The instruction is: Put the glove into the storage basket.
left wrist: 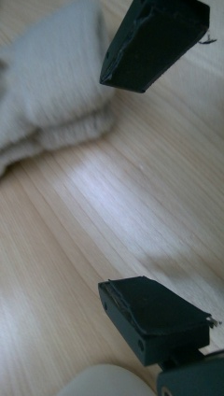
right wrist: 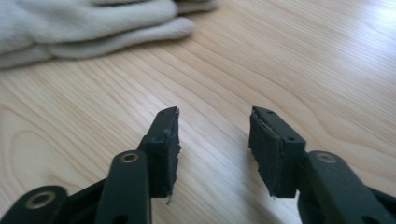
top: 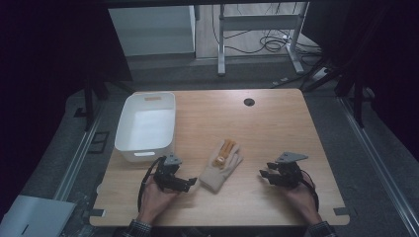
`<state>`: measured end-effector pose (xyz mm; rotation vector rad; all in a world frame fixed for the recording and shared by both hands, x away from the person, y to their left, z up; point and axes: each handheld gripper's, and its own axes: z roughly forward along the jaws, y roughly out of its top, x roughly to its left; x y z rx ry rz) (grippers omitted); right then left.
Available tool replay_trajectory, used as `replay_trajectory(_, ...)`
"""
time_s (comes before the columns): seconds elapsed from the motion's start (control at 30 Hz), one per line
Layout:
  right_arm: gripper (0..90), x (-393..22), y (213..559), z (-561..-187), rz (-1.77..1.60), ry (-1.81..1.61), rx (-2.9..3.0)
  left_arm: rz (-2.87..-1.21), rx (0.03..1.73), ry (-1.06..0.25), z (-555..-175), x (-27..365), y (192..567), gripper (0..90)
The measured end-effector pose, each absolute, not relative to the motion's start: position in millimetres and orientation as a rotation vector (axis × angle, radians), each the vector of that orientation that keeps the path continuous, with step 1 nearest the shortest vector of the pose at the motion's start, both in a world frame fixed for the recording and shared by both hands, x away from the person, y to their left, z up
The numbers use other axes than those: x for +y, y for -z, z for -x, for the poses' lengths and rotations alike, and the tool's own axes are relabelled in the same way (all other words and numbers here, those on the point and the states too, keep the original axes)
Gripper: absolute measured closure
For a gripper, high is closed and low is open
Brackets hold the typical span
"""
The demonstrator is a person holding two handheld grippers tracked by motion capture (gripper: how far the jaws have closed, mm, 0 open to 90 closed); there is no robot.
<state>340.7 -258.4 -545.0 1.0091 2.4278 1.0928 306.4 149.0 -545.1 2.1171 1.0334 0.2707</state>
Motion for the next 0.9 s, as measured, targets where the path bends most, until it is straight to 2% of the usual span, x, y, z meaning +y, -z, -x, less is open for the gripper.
replay_trajectory(0.27, 41.6, -276, 549, -341, -1.049, -1.057, 2.378, -2.122, 0.969, -0.279, -306, 127, 523, 0.6)
replay_trajectory(0.3, 37.6, -277, 549, -342, -1.052, -1.062, 2.376, -2.121, 0.958, -0.257, -309, 119, 519, 0.5)
replay_trajectory(0.57, 28.6, -274, 550, -341, -1.02, -1.017, 2.384, -2.156, 0.963, -0.235, -326, 80, 517, 0.0)
replay_trajectory(0.9, 27.5, -274, 550, -341, -1.021, -1.015, 2.384, -2.253, 0.972, -0.308, -345, 37, 534, 0.0)
